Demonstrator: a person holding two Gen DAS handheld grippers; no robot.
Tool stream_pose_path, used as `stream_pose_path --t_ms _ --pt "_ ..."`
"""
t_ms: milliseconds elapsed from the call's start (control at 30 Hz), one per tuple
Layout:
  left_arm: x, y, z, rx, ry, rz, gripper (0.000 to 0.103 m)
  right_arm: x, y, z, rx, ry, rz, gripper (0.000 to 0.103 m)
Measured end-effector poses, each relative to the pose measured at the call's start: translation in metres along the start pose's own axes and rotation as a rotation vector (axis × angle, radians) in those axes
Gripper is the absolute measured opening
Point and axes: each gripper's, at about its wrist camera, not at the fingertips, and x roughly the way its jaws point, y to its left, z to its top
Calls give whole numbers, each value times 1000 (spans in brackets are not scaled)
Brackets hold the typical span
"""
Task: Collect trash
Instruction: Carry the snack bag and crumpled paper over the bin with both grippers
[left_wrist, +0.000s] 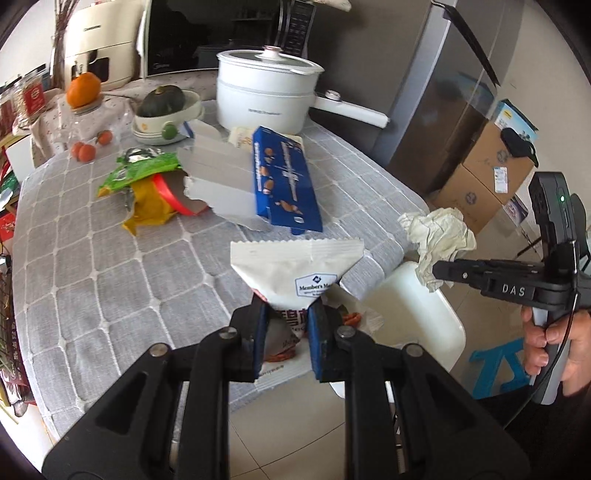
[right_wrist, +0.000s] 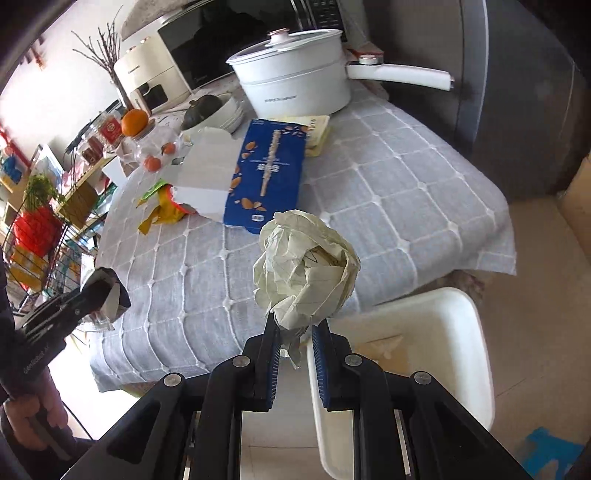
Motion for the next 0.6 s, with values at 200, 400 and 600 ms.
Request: stream_pose_path --t_ms 200,400,600 --pt "22 -49 -5 96 42 -52 21 -19 -51 -21 43 8 -55 18" --pt "47 -98 -18 180 91 -114 21 -28 -92 -43 81 28 -94 18" --pt "74 -132 -32 234 141 -148 22 -30 -130 -61 132 63 -131 18"
